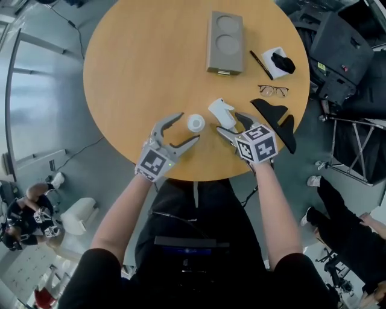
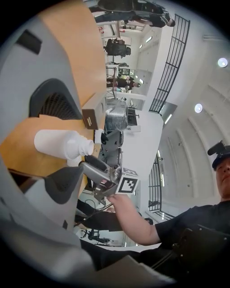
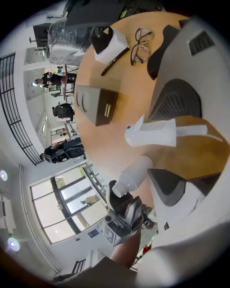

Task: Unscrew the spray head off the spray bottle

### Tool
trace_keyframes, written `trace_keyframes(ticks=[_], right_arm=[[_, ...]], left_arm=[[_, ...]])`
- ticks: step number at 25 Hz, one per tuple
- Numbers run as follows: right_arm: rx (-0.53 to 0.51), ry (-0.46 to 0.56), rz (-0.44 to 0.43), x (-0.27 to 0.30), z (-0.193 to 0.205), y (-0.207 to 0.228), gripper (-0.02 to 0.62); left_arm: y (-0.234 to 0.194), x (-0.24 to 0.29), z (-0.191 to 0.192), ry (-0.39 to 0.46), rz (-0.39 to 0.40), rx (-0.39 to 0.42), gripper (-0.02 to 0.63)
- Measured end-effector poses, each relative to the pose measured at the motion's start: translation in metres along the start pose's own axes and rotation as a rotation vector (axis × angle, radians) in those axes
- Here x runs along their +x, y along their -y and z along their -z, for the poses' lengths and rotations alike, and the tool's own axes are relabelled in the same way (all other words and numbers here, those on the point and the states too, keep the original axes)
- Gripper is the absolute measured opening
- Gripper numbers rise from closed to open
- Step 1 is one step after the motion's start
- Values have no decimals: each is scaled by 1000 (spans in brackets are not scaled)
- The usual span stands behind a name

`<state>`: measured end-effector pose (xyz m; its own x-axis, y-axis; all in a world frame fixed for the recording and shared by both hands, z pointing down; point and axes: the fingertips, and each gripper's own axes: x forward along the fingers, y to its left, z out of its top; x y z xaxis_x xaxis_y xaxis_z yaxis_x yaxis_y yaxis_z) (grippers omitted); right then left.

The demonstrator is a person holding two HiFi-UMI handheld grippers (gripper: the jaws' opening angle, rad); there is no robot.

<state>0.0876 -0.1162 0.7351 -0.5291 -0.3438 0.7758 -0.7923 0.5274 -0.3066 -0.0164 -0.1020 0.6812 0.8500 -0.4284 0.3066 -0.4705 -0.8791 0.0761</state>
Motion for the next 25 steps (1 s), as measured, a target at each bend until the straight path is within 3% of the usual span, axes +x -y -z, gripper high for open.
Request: trace_keyframes(ticks=[5, 12, 20, 25], right_arm=[[-38, 87, -24, -51, -27, -35, 347], [-142, 246, -169, -120, -71, -112, 347], [-250, 385, -267, -198, -110, -180, 347], [-312, 464, -326, -234, -125, -214, 343]], left_arm=[[9, -33, -49, 10, -36, 4, 344], [33, -79, -124, 50, -59, -24, 344], [65, -122, -190, 91, -65, -108, 334], [77, -141, -229, 121, -66, -106, 334]])
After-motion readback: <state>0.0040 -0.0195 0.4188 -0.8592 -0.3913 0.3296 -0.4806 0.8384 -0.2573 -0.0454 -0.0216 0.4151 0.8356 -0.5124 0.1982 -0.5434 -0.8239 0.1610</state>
